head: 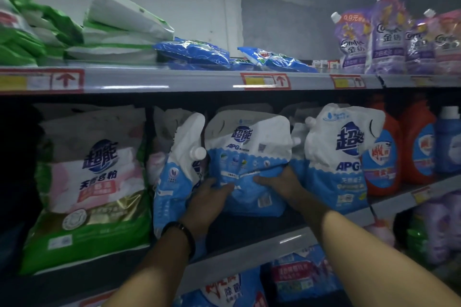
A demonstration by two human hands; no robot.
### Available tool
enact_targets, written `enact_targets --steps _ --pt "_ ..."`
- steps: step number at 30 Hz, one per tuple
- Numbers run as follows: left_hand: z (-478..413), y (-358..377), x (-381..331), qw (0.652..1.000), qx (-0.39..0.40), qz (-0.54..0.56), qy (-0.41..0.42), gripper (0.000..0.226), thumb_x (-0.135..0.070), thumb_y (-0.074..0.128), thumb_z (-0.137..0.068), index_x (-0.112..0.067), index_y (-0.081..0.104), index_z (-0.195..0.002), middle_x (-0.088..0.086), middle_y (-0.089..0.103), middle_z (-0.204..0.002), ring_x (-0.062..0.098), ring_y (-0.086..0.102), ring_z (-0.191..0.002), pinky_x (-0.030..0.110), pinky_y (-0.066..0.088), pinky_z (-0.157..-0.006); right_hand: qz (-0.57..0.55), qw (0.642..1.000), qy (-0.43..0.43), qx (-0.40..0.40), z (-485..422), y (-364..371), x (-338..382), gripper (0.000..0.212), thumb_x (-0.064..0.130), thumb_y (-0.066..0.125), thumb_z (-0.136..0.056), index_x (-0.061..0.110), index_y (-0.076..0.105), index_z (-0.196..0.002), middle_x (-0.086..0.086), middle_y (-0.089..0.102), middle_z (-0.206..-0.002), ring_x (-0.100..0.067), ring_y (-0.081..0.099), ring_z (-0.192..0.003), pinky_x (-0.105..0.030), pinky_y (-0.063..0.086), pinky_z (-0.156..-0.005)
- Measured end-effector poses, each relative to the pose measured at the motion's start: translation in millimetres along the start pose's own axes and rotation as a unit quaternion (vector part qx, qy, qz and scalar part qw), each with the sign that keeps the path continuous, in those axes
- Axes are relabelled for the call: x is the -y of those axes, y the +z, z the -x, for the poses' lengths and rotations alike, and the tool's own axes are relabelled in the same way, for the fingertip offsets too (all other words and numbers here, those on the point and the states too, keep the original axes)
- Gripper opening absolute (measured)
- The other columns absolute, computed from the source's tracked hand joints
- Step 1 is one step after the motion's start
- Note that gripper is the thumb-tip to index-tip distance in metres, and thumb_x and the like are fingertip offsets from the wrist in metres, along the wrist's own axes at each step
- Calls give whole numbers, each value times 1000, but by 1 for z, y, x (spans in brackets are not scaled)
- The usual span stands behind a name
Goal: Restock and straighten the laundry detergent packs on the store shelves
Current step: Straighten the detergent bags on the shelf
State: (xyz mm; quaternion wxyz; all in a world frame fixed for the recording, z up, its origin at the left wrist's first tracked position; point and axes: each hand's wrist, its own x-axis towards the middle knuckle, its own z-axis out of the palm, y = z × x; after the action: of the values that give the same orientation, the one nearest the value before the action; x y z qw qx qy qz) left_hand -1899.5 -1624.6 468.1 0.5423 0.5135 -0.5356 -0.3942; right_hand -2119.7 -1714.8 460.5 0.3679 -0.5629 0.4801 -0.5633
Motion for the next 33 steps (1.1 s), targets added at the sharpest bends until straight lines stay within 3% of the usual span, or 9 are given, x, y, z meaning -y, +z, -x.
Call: enact_targets --steps 5,9,13,16,18,22,24,29,33 --pt "8 -2 -4 999 22 24 -6 16 -42 68 -98 -29 72 -109 -4 71 -117 13 65 -103 45 55 -97 5 1000 -16 -6 26 1 5 22 20 87 -87 21 73 -103 -8 78 -115 -24 75 -101 -43 63 -91" --pt "20 -7 -11 996 65 63 3 42 -35 77 -92 -30 65 -132 -8 66 -131 11 62 -113 36 53 -89 125 990 -36 -61 65 11 12 40 56 78 -86 20 73 -103 10 74 -95 -11 70 -89 -34 55 -82" --pt "33 -13 -9 992 107 63 40 38 -18 73 -98 -31 65 -132 -10 67 -132 10 64 -120 40 54 -104 133 964 -16 -229 109 44 21 35 49 64 -101 18 69 -116 -2 73 -102 -26 69 -97 -32 45 -80" --pt "36 -17 -10 990 124 59 24 33 -30 72 -98 -37 65 -129 -14 68 -128 7 63 -121 41 52 -108 126 952 16 -279 118 63 31 34 45 59 -105 14 65 -119 -12 75 -115 -37 70 -109 -38 49 -84" --pt "33 -17 -9 989 134 54 15 44 -44 76 -93 -39 63 -135 -16 68 -131 7 62 -123 43 51 -108 177 961 -17 -212 121 67 30 21 38 60 -104 17 59 -105 -9 72 -105 -31 69 -99 -34 43 -78" --pt "24 -14 -3 993 106 34 35 61 -59 84 -78 -36 68 -132 -6 73 -130 14 71 -118 44 56 -105 127 977 -133 104 128 67 22 7 18 68 -94 22 64 -99 5 73 -96 -14 70 -90 -32 52 -77" --pt "23 -13 -1 995 87 3 45 74 -71 81 -69 -39 65 -135 -10 73 -129 11 69 -118 44 56 -104 106 972 -176 117 122 60 16 11 13 67 -95 20 71 -102 4 77 -98 -11 74 -93 -36 60 -83" --pt "23 -7 -3 996 81 -18 45 40 -67 74 -85 -50 66 -120 -16 77 -118 4 74 -104 40 58 -97 227 926 -269 -137 98 35 7 46 32 78 -87 22 58 -127 -2 55 -118 -20 55 -109 -34 50 -90" --pt "8 13 -10 998 9 25 51 65 -85 66 -75 -48 64 -128 -14 73 -127 16 71 -115 48 55 -103 311 912 -266 -20 96 37 -12 92 46 74 -87 32 25 -165 -6 22 -166 -31 31 -151 -44 40 -119"
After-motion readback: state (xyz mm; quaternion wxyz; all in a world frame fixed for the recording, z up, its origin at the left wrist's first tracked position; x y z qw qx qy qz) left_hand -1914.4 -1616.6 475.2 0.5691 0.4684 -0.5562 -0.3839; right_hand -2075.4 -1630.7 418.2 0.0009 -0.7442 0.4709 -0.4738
